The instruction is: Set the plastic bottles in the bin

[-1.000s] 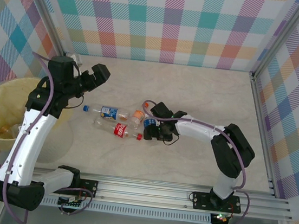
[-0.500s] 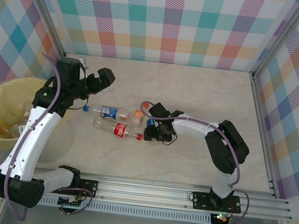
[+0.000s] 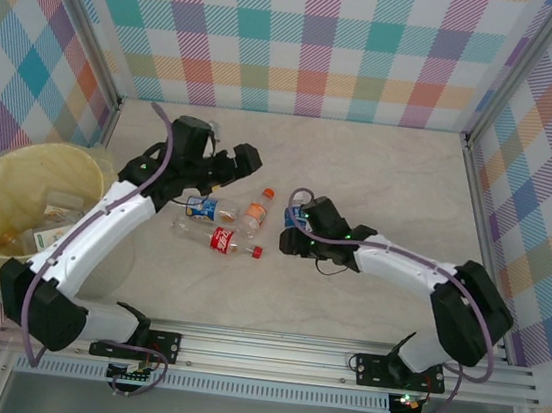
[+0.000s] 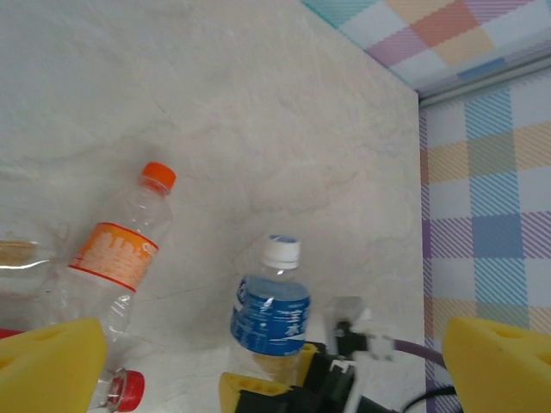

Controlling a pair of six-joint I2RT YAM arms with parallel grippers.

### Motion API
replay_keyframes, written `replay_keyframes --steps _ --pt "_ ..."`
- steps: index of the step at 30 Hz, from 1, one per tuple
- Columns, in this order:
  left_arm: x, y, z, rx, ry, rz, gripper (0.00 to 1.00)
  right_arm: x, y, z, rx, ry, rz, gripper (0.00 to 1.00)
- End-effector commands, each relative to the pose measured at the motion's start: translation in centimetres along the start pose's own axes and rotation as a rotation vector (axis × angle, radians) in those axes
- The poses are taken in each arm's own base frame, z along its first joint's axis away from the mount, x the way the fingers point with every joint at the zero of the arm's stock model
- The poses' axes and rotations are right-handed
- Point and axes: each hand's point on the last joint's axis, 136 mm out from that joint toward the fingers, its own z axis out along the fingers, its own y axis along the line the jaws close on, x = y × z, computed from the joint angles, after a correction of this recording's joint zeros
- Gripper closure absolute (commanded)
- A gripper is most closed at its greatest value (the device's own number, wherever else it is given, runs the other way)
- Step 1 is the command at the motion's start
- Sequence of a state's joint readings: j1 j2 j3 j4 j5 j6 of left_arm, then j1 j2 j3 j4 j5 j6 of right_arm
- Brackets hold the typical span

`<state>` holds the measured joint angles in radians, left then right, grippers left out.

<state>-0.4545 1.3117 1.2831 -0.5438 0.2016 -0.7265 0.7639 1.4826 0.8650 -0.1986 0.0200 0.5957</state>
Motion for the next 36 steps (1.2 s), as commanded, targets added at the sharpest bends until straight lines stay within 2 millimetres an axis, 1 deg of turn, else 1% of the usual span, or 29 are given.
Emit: replay_keyframes --steps 1,3,5,8,9,12,14,17,21,24,26,32,36 --pt "0.6 -1.8 1.3 0.071 0.024 0.005 0.00 -2.8 2.5 -1.8 -0.152 -0.136 -0.039 0.48" --pt "1.2 -1.9 2.3 0.078 0.048 0.013 0.00 -3.2 3.4 -2.9 -0.212 -0.173 -0.075 0.48" --pt "1.9 -2.3 3.3 0.129 0.082 0.020 0.00 -3.7 4.3 -4.1 -0.264 -0.215 -0.115 0.48" --pt "2.7 -4.6 3.8 0.301 0.108 0.061 0.00 -4.0 5.4 -5.4 -0.324 -0.240 -0.156 0.47" --pt "3.0 -4.9 3.9 0.335 0.119 0.074 0.00 -4.1 5.8 -5.8 -0.343 -0.243 -0.164 0.48" --pt "4.2 -5.9 3.6 0.447 0.147 0.122 0.00 -4.4 7.3 -7.0 -0.426 -0.245 -0.187 0.47" --pt "5.1 -6.2 3.2 0.505 0.173 0.154 0.00 -4.6 8.4 -7.9 -0.482 -0.244 -0.198 0.47" --pt "6.3 -6.0 2.8 0.541 0.197 0.197 0.00 -5.0 9.6 -8.9 -0.543 -0.243 -0.216 0.47" --pt "6.7 -5.7 2.6 0.557 0.193 0.213 0.00 -5.5 11.2 -10.0 -0.607 -0.241 -0.241 0.46" --pt "7.0 -6.4 2.6 0.615 0.206 0.214 0.00 -5.8 12.0 -10.4 -0.639 -0.228 -0.263 0.46" --pt "7.2 -6.5 2.9 0.623 0.222 0.212 0.00 -5.8 12.5 -10.5 -0.658 -0.215 -0.277 0.45" --pt "7.7 -6.4 3.8 0.616 0.259 0.212 0.11 -6.2 13.8 -11.0 -0.700 -0.194 -0.304 0.44" --pt "7.9 -6.6 3.9 0.625 0.267 0.232 0.28 -6.3 14.0 -10.7 -0.701 -0.162 -0.298 0.42"
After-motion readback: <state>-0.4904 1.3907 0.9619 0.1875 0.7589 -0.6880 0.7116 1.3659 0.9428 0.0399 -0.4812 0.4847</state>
